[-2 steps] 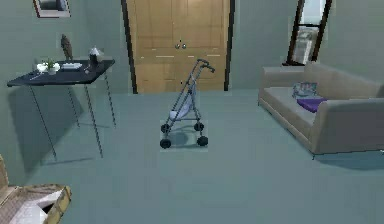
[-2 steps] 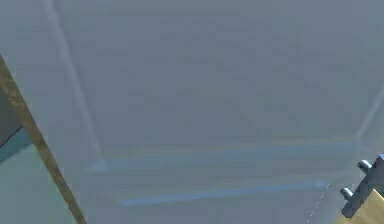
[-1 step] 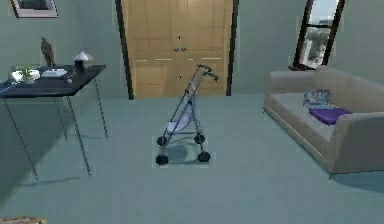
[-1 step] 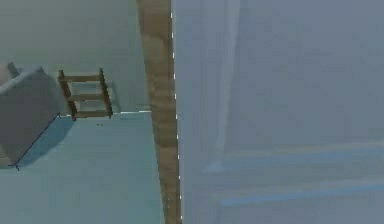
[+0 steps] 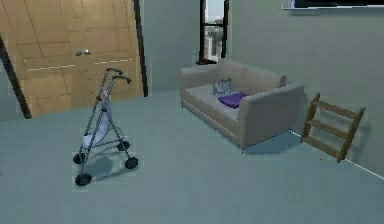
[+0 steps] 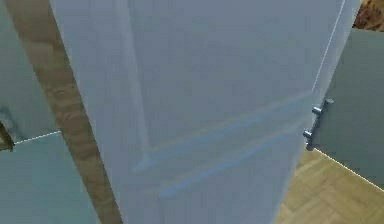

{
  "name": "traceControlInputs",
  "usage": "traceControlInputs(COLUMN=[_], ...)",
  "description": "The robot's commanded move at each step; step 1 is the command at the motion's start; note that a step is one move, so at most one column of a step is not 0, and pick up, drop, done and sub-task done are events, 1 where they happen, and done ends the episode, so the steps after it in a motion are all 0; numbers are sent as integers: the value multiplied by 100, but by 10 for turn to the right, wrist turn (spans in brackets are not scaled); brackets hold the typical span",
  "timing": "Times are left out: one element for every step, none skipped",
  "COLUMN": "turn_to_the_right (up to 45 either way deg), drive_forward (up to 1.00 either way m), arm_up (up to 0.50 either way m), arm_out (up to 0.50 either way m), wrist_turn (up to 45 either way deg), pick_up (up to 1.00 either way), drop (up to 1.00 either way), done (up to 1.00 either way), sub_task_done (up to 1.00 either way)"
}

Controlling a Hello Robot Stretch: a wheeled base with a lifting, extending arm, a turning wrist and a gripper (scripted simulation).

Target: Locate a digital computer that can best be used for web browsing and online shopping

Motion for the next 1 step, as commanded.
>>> traceControlInputs(turn_to_the_right=[0], drive_forward=[100], arm_up=[0], arm_out=[0], wrist_turn=[0], pick_up=[0], drop=[0], done=[0], sub_task_done=[0])
